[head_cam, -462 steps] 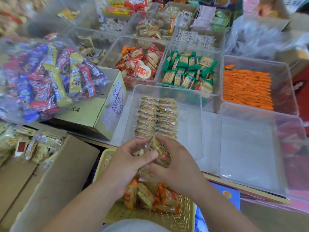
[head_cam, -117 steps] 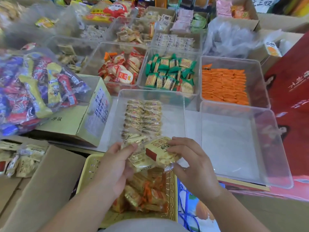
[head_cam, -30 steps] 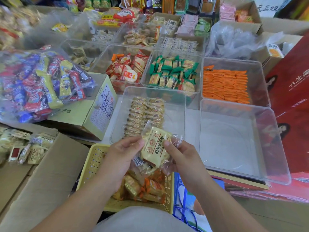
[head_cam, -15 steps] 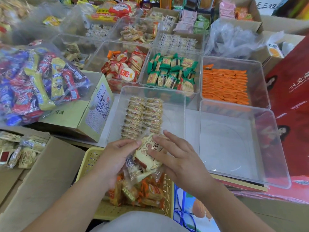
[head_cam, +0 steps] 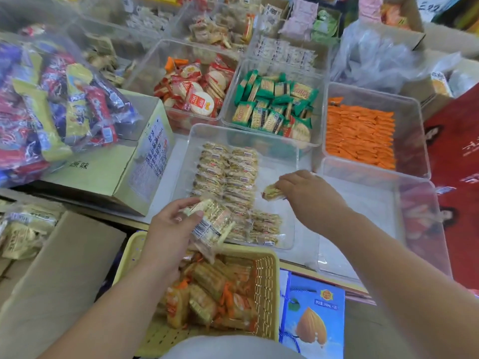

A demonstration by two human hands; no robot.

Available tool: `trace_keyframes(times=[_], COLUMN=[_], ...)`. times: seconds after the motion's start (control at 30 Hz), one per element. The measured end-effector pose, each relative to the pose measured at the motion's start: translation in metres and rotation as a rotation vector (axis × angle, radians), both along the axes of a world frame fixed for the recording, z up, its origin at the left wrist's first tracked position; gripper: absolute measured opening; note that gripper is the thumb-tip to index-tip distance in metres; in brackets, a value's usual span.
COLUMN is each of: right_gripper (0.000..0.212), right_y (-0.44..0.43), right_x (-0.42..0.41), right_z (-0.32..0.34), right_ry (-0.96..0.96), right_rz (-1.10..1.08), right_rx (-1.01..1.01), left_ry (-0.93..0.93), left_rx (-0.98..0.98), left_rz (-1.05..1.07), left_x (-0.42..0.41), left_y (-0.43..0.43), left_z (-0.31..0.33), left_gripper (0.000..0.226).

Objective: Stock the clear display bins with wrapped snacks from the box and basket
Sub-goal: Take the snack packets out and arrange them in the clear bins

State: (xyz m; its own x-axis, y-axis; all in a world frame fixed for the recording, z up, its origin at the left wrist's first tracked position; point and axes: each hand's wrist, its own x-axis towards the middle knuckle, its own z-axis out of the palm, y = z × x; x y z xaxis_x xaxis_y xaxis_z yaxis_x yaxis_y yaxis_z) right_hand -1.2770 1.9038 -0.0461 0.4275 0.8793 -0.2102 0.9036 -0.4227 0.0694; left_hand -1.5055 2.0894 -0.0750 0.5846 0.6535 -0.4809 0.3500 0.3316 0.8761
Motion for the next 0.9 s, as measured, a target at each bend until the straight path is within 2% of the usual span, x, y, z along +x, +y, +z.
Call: trace_keyframes(times=[0.07,0.2,0.43,0.7,0.83,0.9], right_gripper=[0.041,0.032,0.022,0.025,0.021,0.020], right_y=[0.016,0.042,0.059,0.068,0.067,0.065], right_x=[0.005,0.005,0.004,-0.001,-0.006,-0.010], right_z=[-0.005,-0.029,-0.069,-0.087,-0.082,-0.067], right_ry=[-0.055,-0.069,0.216,0.306,0.298,0.250], right_rz=[0.036,0.041,-0.098,-0.173,-0.217,-0.241], right_rx=[-0.156,-0.324,-0.569,-0.596,-0.555,-0.471], left_ry=[-0.012,-0.006,0.025,0.020,-0.077,-0.130], left_rx=[-0.025,-0.054,-0.078,-0.105,-0.334,-0.471], left_rz=[-0.008,-0.024,0.001,0.015,0.091,0.144], left_x=[-0.005,-0.011,-0.012,-0.011,-0.010,-0.012], left_y=[0.004,0.005,0.004,0.005,0.010,0.015], left_z=[-0.009,-0.017,-0.017,-0.015,-0.008,-0.002], left_gripper=[0.025,0.027,0.025,0.023,0.028,0.034])
